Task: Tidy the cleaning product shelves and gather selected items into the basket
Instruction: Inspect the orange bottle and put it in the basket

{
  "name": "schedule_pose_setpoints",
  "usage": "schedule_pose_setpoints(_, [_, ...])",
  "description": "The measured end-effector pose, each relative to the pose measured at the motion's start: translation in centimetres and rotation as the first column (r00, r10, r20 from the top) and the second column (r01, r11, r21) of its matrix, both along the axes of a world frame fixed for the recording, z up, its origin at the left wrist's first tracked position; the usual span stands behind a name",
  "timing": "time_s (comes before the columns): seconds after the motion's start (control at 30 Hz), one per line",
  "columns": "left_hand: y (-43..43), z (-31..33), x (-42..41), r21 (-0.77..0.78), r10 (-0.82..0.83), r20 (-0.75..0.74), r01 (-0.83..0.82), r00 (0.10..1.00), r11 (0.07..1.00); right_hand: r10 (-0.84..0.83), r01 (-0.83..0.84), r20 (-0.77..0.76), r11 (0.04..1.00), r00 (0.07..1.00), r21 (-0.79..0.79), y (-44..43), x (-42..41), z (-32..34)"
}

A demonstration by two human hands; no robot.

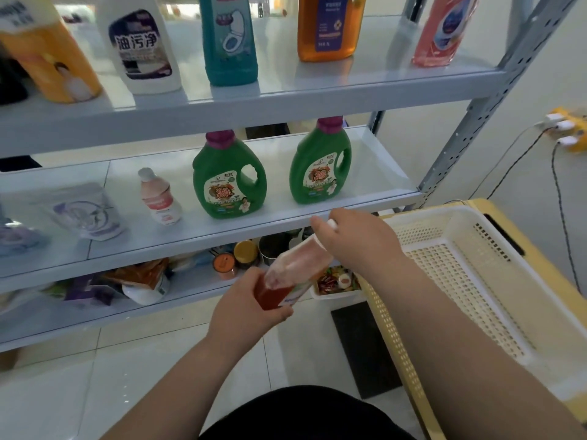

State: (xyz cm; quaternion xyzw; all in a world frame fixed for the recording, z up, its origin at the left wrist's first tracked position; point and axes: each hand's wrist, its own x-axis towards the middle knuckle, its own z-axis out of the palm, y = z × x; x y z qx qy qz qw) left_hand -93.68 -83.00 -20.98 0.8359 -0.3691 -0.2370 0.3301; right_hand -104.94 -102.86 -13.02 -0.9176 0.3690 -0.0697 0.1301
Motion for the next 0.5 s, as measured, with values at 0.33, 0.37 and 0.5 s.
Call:
schedule_pose_setpoints(0.33, [3.3,0.4,5.5,-0.028,-0.073,-0.111,0.07,0.991,0.997,0.162,-0.141,0.199,0.983,0.966,-0.116,5.0,1.7,1.7])
schedule_pose_setpoints(0.37, [3.6,0.4,5.9,-0.029,-0.093,-0.145,0.089,0.985,0.996,0.206,-0.184,0.198,0.975,0.958,-0.123,5.3,1.7,2.0])
schedule_pose_setpoints(0.5, [4.6,0.2,6.3,-0.038,-0.095,-0.268,0.088,0.959,0.995,0.374,-0.389,0.203,0.92,0.905,0.042,5.6,1.6,3.4])
